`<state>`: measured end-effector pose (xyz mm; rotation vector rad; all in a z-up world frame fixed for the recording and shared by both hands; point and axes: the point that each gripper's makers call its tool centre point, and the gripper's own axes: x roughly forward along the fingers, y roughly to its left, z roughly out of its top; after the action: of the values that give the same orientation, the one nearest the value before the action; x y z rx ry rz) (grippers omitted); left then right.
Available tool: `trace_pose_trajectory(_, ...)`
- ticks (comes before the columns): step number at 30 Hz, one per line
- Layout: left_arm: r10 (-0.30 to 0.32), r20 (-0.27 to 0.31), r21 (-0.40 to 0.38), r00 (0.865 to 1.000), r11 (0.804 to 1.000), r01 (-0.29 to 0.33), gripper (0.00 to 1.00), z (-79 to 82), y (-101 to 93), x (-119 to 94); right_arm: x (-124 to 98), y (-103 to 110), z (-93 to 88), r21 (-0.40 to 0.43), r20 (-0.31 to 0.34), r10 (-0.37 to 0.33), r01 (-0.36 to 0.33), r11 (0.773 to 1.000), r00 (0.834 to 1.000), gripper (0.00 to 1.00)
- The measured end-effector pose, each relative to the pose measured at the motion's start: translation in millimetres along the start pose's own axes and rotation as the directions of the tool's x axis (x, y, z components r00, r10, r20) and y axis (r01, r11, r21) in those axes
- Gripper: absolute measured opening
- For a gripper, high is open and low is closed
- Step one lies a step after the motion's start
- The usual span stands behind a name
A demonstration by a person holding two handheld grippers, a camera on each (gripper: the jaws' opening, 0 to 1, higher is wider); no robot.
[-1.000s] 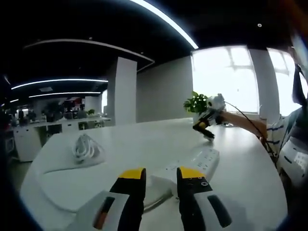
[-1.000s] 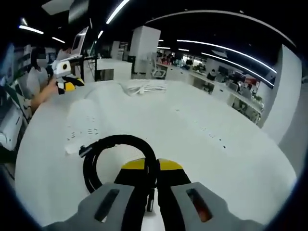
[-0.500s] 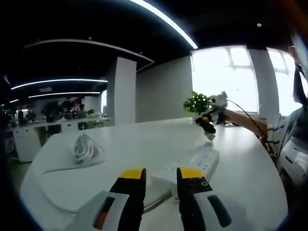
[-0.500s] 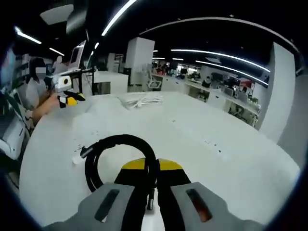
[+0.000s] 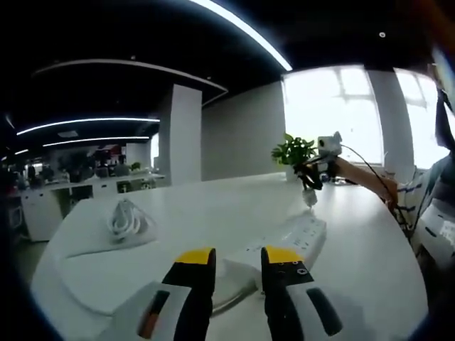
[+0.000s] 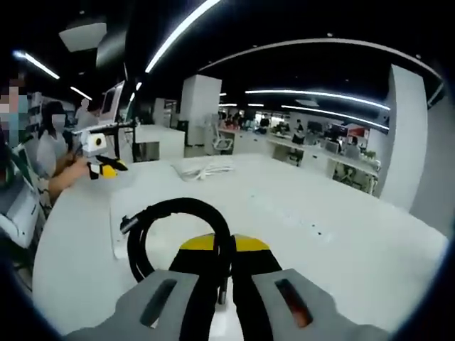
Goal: Straighten the power strip on the desk, plug the charger into it
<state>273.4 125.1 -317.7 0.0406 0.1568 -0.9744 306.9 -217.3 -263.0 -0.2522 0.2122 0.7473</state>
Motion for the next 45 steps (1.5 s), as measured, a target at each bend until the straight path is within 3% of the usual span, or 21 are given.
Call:
trace_pose_trajectory(11, -0.017, -0.002, 0.012, 1.000, 1.000, 0.017, 0.25, 1.1, -2.9, 4.6, -5.9, -0.3, 10.8, 0.032, 0.049, -0.003, 0.002, 0.999, 0.999, 0.04)
trace_pose_trajectory(19, -0.014, 0.012, 0.010, 1.000, 1.000, 0.014, 0.25, 8.1, -1.4, 6.9, -4.8, 3.8, 29.5, 0.029, 0.095, 0.002, -0.005, 1.000, 0.996, 0.04)
trace_pose_trajectory(28, -0.024, 0.044, 0.014, 0.999, 1.000, 0.023, 0.25, 23.4, -9.0, 8.1, 8.1, 22.9, 53.9, 0.026, 0.156, 0.046, -0.051, 0.998, 0.987, 0.04)
trace_pose_trajectory(38, -0.105, 0.074, 0.052, 0.992, 0.993, 0.101, 0.26, 47.7, -41.7, 30.9, 23.1, 53.3, 81.7, 0.006, 0.227, 0.121, -0.125, 0.992, 0.966, 0.04)
trace_pose_trajectory(45, -0.178, 0.074, 0.063, 0.981, 0.983, 0.173, 0.27, 57.9, -67.4, 54.5, 30.1, 74.7, 101.2, -0.005, 0.287, 0.199, -0.206, 0.979, 0.937, 0.04)
